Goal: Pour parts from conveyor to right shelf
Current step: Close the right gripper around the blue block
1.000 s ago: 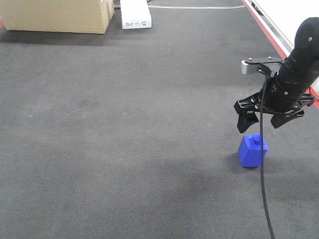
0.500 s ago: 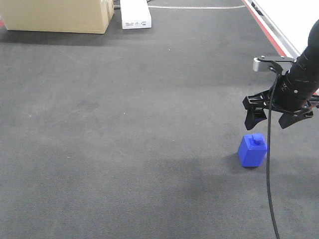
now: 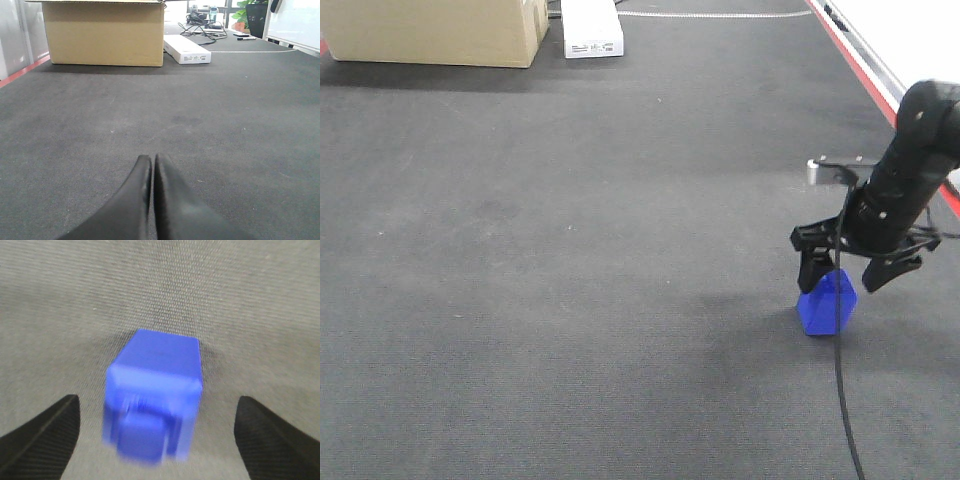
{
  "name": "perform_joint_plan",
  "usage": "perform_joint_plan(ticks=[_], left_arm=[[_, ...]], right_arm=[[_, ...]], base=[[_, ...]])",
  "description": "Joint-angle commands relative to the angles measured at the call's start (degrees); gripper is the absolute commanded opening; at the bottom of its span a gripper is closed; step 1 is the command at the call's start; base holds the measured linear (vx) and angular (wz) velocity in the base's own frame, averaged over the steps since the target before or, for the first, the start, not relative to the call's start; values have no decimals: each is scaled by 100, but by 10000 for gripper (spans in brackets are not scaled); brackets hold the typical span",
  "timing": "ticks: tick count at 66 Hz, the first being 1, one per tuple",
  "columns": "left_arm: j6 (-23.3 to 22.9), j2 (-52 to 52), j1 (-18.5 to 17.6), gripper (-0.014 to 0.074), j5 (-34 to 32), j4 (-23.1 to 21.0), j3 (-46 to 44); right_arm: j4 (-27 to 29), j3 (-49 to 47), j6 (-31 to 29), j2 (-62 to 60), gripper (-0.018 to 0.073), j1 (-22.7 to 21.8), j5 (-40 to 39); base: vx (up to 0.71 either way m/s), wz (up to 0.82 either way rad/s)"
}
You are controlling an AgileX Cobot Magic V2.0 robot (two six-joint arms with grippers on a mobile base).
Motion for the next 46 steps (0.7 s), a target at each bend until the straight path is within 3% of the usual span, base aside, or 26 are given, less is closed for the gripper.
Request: perform_joint_plan(ticks=[1, 18, 26, 32, 46], left_arm=[[-49, 97, 22, -6, -452, -45, -112], [-49, 97, 22, -6, -452, -45, -112], [-49, 97, 22, -6, -452, -45, -112], [-49, 97, 22, -6, -452, -45, -112], [-49, 97, 22, -6, -452, -45, -112]], right_arm=[[66, -172, -71, -143, 595, -21, -4], [66, -172, -76, 99, 591, -21, -140], [61, -172, -76, 107, 545, -21, -140], [61, -185, -76, 107, 449, -21, -140], [66, -185, -95, 107, 56, -21, -43]], base=[[0, 0], [0, 0], [0, 0], [0, 0], [0, 0]])
